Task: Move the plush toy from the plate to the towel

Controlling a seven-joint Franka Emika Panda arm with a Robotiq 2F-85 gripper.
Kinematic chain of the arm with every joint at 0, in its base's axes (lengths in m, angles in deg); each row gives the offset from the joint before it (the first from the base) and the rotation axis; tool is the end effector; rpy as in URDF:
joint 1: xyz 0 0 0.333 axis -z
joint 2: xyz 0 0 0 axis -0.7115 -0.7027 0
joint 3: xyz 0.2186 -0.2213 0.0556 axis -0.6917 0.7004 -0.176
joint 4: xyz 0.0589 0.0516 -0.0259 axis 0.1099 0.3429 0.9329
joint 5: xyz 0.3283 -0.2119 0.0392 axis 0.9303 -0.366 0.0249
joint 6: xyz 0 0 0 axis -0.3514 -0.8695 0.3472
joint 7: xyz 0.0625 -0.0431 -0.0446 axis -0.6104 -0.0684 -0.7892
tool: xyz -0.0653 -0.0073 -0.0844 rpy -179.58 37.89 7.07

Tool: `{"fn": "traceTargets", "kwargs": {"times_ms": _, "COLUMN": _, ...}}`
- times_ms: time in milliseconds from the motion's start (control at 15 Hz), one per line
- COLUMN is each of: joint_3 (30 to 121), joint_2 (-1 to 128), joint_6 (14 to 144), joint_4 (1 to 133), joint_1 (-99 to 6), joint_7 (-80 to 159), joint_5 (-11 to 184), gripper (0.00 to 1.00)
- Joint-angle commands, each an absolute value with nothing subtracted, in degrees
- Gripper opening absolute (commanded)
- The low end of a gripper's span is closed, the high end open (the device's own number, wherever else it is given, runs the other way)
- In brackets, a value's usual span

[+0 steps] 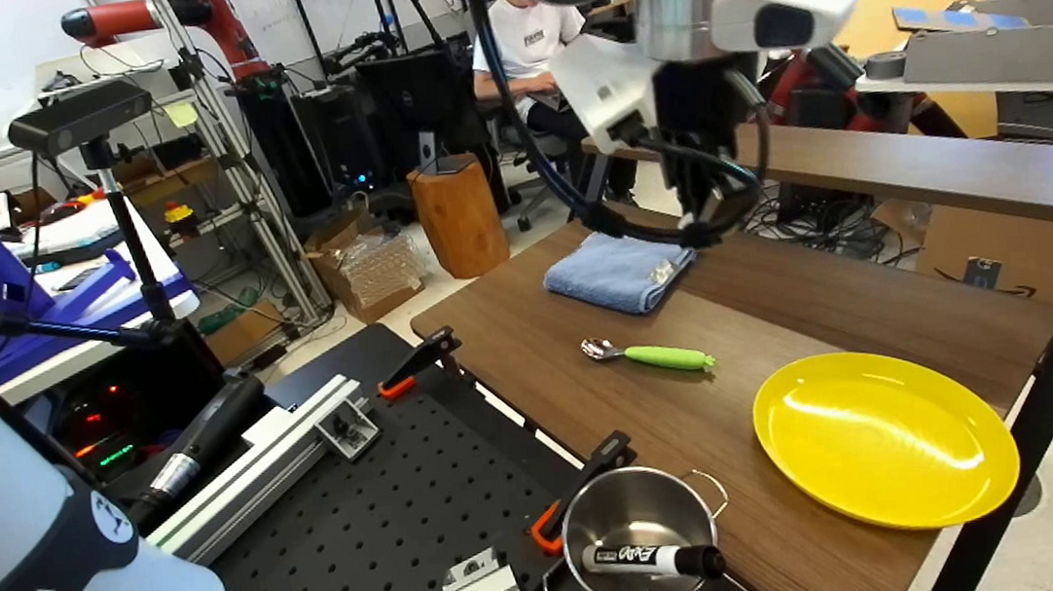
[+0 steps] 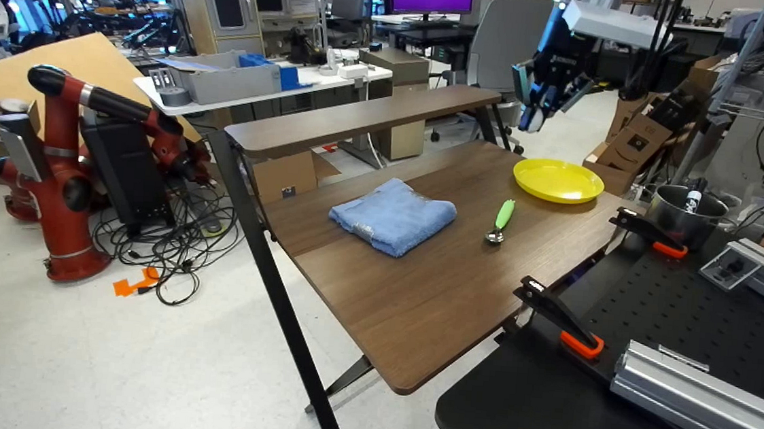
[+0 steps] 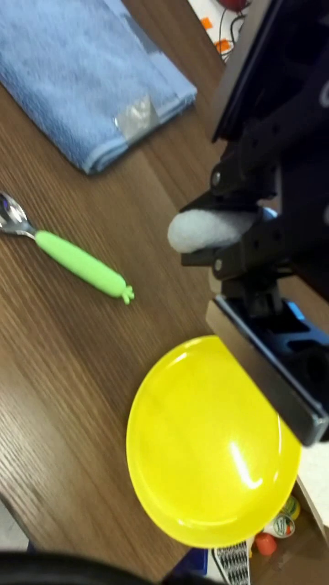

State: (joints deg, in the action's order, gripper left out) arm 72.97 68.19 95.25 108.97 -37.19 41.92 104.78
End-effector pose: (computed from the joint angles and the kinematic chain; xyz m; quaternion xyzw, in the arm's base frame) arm 0.5159 -0.0956 0.2549 -0.9629 0.2574 -0.0461 0.0668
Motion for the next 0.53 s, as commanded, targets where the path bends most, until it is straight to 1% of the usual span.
{"fn": "traceTargets", "kwargs": {"times_ms": 0, "joint_3": 73.09, "joint_2": 72.44, "joint_6": 96.40, "joint_4": 110.89, "joint_1": -43.77, "joint_7": 51.10, "joint_5": 99.02, "gripper": 0.05}}
{"fn": "traceTargets", "kwargs": {"times_ms": 200, "joint_3": 72.14, "joint_2": 72.29, "joint_6": 94.84, "joint_4": 107.70, "joint_1": -48.50, "joint_7": 59.50, "joint_5": 92.69, "gripper": 0.05}}
{"fn": "traceTargets", "kwargs": {"times_ms": 467, "joint_3": 71.60, "joint_2": 69.23, "joint_6": 93.27, "joint_4": 102.50, "joint_1": -51.87, "joint_7": 65.34, "joint_5": 88.19, "gripper": 0.05}}
